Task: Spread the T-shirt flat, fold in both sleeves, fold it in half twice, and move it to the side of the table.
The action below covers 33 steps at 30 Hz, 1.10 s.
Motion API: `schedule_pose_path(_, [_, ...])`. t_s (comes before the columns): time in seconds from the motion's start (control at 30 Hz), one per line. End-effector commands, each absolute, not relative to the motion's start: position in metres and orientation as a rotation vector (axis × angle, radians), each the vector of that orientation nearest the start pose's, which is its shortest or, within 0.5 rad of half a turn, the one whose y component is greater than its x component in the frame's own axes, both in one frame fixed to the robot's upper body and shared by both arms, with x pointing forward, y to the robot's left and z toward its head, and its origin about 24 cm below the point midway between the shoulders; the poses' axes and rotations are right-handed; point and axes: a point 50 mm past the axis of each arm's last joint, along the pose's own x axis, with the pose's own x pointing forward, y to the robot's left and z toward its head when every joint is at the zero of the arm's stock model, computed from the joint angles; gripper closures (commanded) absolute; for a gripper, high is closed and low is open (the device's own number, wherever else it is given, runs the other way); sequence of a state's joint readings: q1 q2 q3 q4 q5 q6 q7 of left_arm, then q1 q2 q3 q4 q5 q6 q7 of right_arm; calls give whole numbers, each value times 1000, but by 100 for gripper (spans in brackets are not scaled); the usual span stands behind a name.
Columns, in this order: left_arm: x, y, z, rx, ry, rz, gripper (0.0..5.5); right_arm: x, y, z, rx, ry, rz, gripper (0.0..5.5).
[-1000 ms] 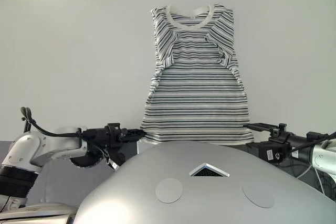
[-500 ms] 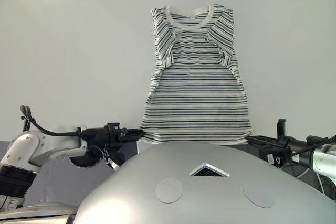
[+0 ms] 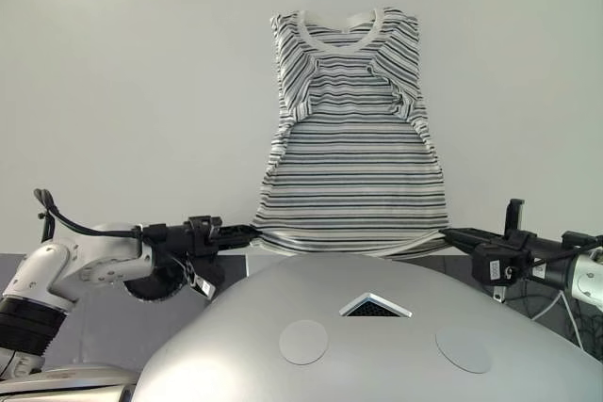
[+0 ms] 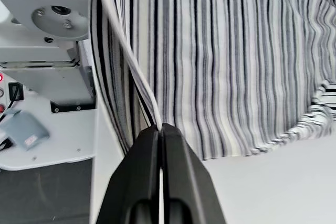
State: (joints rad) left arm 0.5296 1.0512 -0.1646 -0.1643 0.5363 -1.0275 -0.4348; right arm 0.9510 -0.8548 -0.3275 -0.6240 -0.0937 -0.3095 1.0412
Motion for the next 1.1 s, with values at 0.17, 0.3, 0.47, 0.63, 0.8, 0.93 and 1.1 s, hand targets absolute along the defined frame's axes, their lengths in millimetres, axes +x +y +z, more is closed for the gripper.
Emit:
schedule_pose_path(0.17, [93,221,76,923,-96,-1490,550,84,-236,117,-905,348,1227,548])
schedule_pose_path(0.3, [88,217,101,726,-92,-1506,550,82,-236,125,-901,315,1226,548])
schedule_pose_path(0.47, [86,218,124,617,-117,-1500,550,75,-234,141,-877,236,1208,548])
schedule_pose_path(0.63, [77,222,141,561,-155,-1494,550,69,-235,157,-878,177,1176,548])
schedule_pose_path(0.8, [66,226,157,522,-194,-1475,550,65,-237,168,-886,136,1155,548])
schedule_pose_path(0.93, [79,227,154,633,-203,-1371,550,76,-237,175,-905,106,1131,548])
schedule_pose_path(1.1, [140,216,130,929,-263,-1110,550,124,-237,157,-1010,148,1070,548])
